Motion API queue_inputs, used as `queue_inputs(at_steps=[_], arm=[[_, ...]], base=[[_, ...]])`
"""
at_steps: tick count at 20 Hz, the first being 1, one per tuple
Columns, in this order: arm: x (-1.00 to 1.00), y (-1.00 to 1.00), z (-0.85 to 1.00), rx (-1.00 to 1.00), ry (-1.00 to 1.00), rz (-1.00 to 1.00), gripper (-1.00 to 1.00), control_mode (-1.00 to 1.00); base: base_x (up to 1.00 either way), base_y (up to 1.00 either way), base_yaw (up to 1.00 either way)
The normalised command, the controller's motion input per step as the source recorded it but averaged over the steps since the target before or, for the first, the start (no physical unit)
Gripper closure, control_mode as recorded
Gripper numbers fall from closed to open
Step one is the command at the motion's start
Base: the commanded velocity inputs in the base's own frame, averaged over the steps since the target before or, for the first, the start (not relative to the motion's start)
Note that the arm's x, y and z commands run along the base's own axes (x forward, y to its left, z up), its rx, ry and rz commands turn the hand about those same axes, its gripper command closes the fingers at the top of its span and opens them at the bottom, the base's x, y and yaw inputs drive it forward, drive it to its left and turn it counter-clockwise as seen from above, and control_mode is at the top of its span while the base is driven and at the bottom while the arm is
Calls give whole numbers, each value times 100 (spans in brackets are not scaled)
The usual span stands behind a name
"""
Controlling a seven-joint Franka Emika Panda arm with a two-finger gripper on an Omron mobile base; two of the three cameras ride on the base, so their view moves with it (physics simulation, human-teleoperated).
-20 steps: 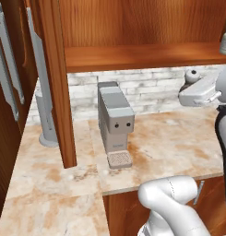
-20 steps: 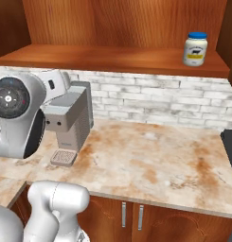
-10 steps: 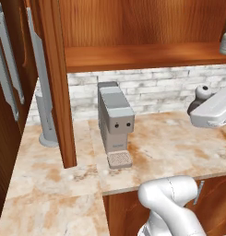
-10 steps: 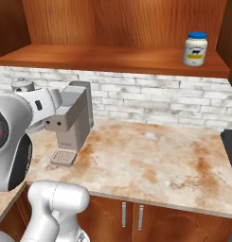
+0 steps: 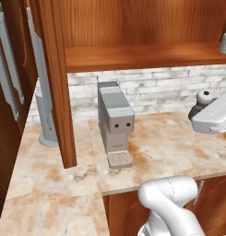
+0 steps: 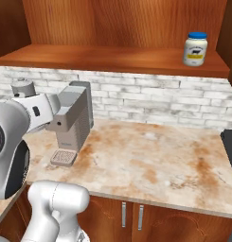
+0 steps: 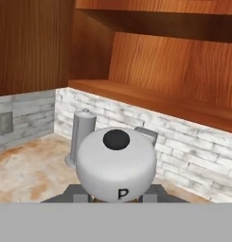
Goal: Take 2 condiments from the cabinet and move them on the counter near the stove.Make sure the condiments are lined up with each other, next to each other.
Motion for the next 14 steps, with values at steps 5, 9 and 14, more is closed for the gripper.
queue_inputs(at_steps=[5, 9, 14], arm=[[0, 0, 0, 0, 0, 0, 100, 100], [0, 0, 0, 0, 0, 0, 100, 100], [0, 0, 0, 0, 0, 0, 100, 100]], base=[[-15, -3, 0], [-31, 0, 0], [-45, -14, 0]])
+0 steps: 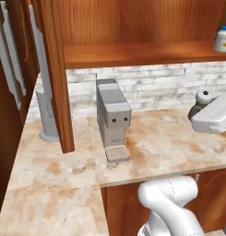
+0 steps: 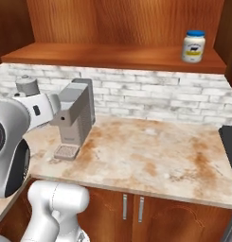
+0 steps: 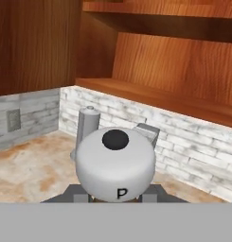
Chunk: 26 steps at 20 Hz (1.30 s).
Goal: Take 2 condiments from the cabinet and move them on the counter near the stove.Make sure the condiments are lined up with each other, next to each other.
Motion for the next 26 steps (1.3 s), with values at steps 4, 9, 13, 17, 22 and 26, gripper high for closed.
queue_inputs(at_steps=[4, 9, 13, 17, 22, 26], arm=[[0, 0, 0, 0, 0, 0, 100, 100], [0, 0, 0, 0, 0, 0, 100, 100], [0, 0, 0, 0, 0, 0, 100, 100], [0, 0, 0, 0, 0, 0, 100, 100], [0, 0, 0, 0, 0, 0, 100, 100], [0, 0, 0, 0, 0, 0, 100, 100]], base=[[-42, -48, 0], [-27, -74, -7], [-29, -79, -20], [-36, -72, -14], [-62, -58, -10], [-81, -33, -2]])
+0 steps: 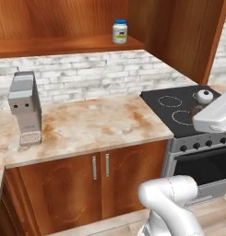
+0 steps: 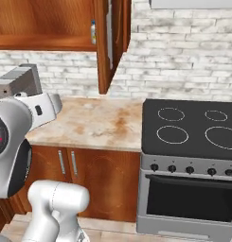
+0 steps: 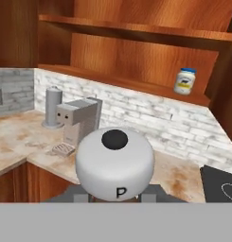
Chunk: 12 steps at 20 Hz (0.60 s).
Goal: Take 2 condiments from the cabinet and move them on the counter near the stove.Make sure the condiments are lined up with each other, next to each other.
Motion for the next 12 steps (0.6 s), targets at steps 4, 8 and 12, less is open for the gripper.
queue_inputs(at_steps=[4, 8, 12], arm=[[0, 0, 0, 0, 0, 0, 100, 100], [0, 0, 0, 0, 0, 0, 100, 100], [0, 0, 0, 0, 0, 0, 100, 100]], base=[[-15, -51, -1], [4, -72, -3], [11, -94, -5]])
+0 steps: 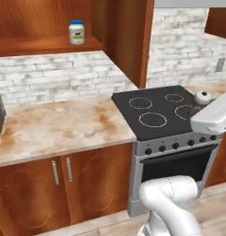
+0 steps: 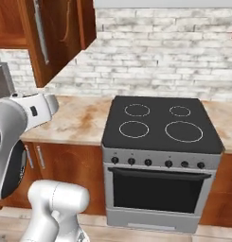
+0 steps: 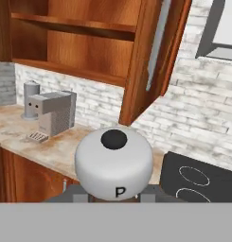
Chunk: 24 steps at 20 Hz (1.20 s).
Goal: Take 2 condiments from the cabinet and move them on the counter near the stove.Make sure the condiments are lined up with each other, next to each other.
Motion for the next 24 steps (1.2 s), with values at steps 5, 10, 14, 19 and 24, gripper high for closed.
queue_inputs(at_steps=[5, 10, 14, 19, 24], arm=[[0, 0, 0, 0, 0, 0, 100, 100], [0, 0, 0, 0, 0, 0, 100, 100], [0, 0, 0, 0, 0, 0, 100, 100], [0, 0, 0, 0, 0, 0, 100, 100], [0, 0, 0, 0, 0, 0, 100, 100]], base=[[41, -88, -1], [93, -90, -3], [71, -87, -2], [31, -71, 0], [27, -25, 1]])
